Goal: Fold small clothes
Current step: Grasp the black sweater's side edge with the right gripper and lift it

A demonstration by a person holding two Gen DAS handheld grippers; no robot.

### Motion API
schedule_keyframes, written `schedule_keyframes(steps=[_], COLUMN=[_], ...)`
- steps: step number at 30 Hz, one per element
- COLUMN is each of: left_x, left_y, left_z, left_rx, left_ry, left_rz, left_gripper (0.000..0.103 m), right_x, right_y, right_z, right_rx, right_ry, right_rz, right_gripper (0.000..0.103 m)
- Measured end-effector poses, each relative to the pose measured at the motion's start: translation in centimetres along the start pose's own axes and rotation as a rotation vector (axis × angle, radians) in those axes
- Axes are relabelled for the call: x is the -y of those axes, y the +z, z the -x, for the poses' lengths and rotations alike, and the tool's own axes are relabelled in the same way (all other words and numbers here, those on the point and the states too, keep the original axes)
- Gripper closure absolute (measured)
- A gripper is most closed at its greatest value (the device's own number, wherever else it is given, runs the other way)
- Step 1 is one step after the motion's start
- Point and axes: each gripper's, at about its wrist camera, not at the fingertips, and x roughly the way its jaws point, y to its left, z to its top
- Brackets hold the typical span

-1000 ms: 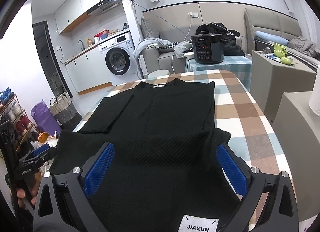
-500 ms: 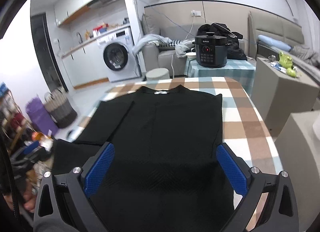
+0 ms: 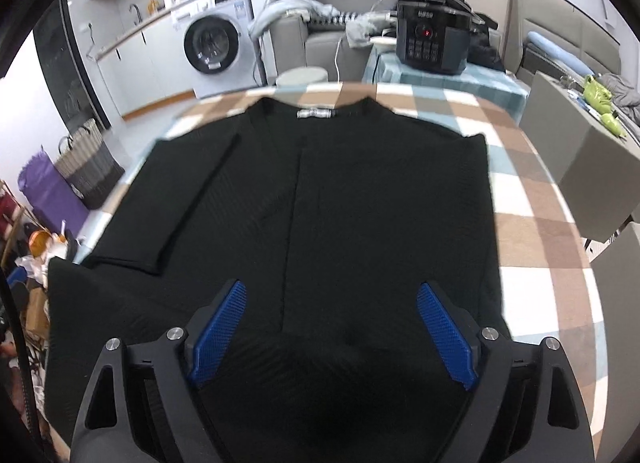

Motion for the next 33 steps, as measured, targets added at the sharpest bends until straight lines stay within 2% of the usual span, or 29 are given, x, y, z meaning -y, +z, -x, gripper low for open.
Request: schedule_keyframes(steps=[3, 9, 11, 13, 14, 15, 16, 17, 19, 23, 29, 33], left_x=[-0.5, -0.7, -0.7, -0.5, -0.5, -0.4, -0.3, -0.2, 0.0, 0.0, -0.1, 0.5], left_y=[0.3, 0.8, 0.9, 0.8, 0.9, 0.8, 0.8, 0.9, 0.7, 0.8, 0.6, 0.6], left_z=[-1.0, -3.1, -3.6, -3.7, -4.0, -4.2, -4.4, -4.6, -4.6, -4.9, -4.9, -5.0], left_rx=[-0.004, -0.03, -0.033, -0.033, -0.035, -0.038, -0.041, -0.04, -0.036, -0.039, -0.042, -0.049], left_ry=[-0.025, -0.038, -0.043, -0.031, -0.026, -0.024, -0.023, -0.024, -0.022, -0.018, -0.025, -0.031], left_rz=[-0.001, 0.0, 0.002, -0.003, -0.007, -0.01, -0.011, -0.013, -0.017, -0.012, -0.008, -0.006], left_gripper=[0.013, 0.013, 0.013, 0.013, 0.013, 0.013, 0.013, 0.013, 0.012, 0.012, 0.012, 0.012], right_x=[-0.3, -1.2, -1.8, -2.1, -1.9, -1.8, -1.4, -1.2, 0.2, 2.5, 3.9, 5.8], right_y=[0.2, 0.2, 0.2, 0.2, 0.3, 0.4, 0.6, 0.7, 1.0, 1.5, 2.3, 3.1], right_z=[-2.0, -5.1, -5.8, -6.5, -6.4, -6.4, -6.3, -6.3, -5.9, -4.6, -2.8, -0.9], right_rx=[-0.027, -0.102, -0.111, -0.118, -0.113, -0.112, -0.103, -0.103, -0.081, -0.025, 0.036, 0.093], right_ry=[-0.021, -0.049, -0.064, -0.08, -0.076, -0.075, -0.069, -0.063, -0.03, 0.03, 0.105, 0.123], right_rz=[0.018, 0.059, 0.098, 0.117, 0.111, 0.106, 0.094, 0.083, 0.023, -0.089, -0.145, -0.196], right_gripper=[0.013, 0.018, 0.03, 0.036, 0.048, 0.056, 0.074, 0.086, 0.092, 0.093, 0.094, 0.094])
